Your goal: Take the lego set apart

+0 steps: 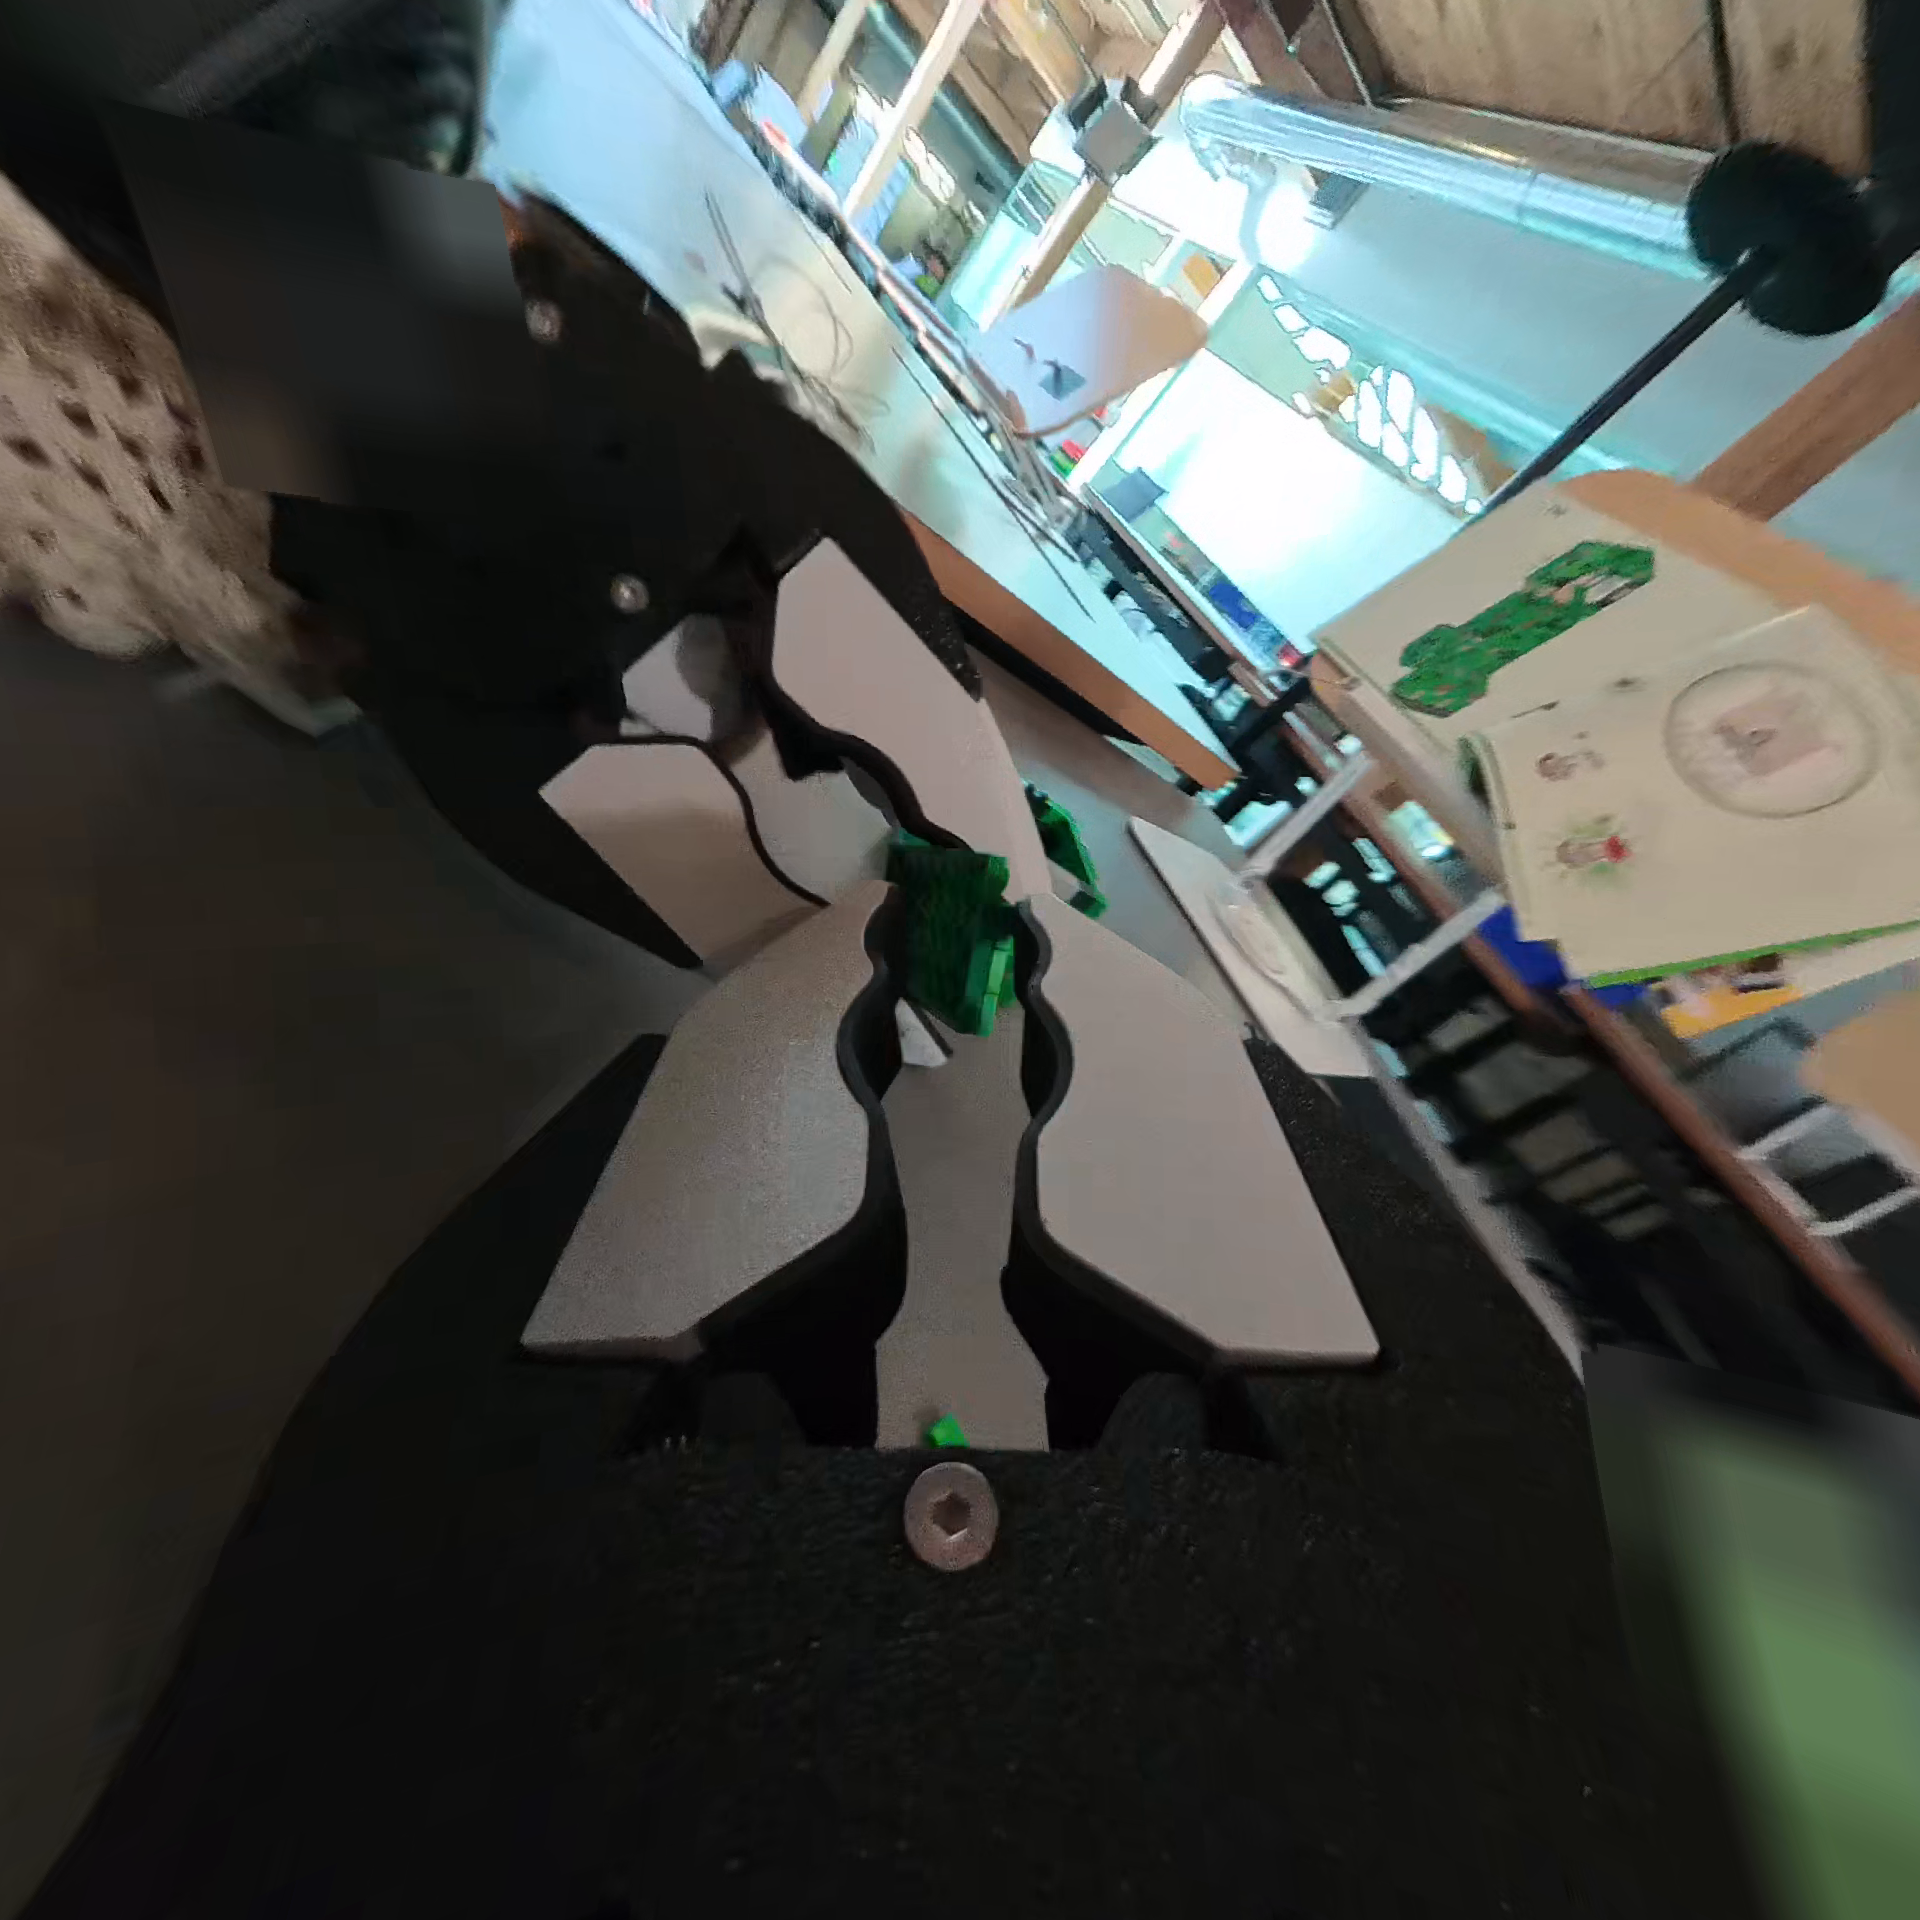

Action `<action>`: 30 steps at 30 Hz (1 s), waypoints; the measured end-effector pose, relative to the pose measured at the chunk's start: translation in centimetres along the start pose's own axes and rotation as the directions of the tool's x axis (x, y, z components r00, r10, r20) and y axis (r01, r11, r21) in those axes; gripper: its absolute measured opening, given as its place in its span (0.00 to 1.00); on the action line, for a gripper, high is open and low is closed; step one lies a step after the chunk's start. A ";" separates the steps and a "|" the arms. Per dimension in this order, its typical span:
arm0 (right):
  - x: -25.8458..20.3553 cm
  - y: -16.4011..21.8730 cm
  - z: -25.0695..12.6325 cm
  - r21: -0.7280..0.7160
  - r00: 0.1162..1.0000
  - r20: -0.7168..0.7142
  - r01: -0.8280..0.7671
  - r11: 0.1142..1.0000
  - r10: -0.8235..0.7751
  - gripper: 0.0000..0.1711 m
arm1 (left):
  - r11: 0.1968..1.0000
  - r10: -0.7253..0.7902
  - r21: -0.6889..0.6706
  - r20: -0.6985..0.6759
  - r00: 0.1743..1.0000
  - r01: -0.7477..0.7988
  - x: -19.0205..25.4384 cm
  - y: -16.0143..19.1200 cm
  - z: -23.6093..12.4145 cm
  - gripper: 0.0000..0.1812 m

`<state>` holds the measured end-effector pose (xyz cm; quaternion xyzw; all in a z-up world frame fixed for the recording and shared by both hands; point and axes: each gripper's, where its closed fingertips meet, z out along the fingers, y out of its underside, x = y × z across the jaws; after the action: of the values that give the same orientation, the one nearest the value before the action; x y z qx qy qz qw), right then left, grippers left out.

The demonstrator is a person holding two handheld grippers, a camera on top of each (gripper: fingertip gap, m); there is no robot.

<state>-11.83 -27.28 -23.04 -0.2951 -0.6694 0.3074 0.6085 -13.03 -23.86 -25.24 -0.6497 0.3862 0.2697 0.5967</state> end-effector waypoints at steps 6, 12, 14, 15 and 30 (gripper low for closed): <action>0.1 0.1 -0.1 -0.022 0.990 -0.052 0.128 0.992 -0.129 0.04 | 0.955 0.253 -0.163 0.014 0.967 -0.248 0.6 1.6 0.6 0.17; -0.7 1.2 0.1 -0.077 0.995 0.031 0.099 0.992 -0.096 0.03 | 0.940 0.307 -0.160 0.006 0.952 -0.302 1.0 1.4 0.6 0.15; -1.2 1.3 0.0 -0.077 0.993 0.086 0.090 0.993 -0.083 0.00 | 0.941 0.303 -0.158 0.000 0.953 -0.299 1.1 1.5 0.7 0.15; -1.6 1.3 0.0 -0.080 0.991 0.122 0.068 0.994 -0.058 0.00 | 0.944 0.295 -0.157 0.002 0.955 -0.291 1.1 1.5 0.7 0.15; 3.1 0.9 -0.8 0.011 0.806 0.071 -0.590 0.808 0.588 0.17 | 0.934 0.325 -0.225 0.214 0.921 -0.277 -2.6 1.6 0.0 0.15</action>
<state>-11.30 -24.26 -21.75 -0.4680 -0.5592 0.5009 0.4662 -15.77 -23.39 -24.04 -0.5978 0.3766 0.4731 0.5263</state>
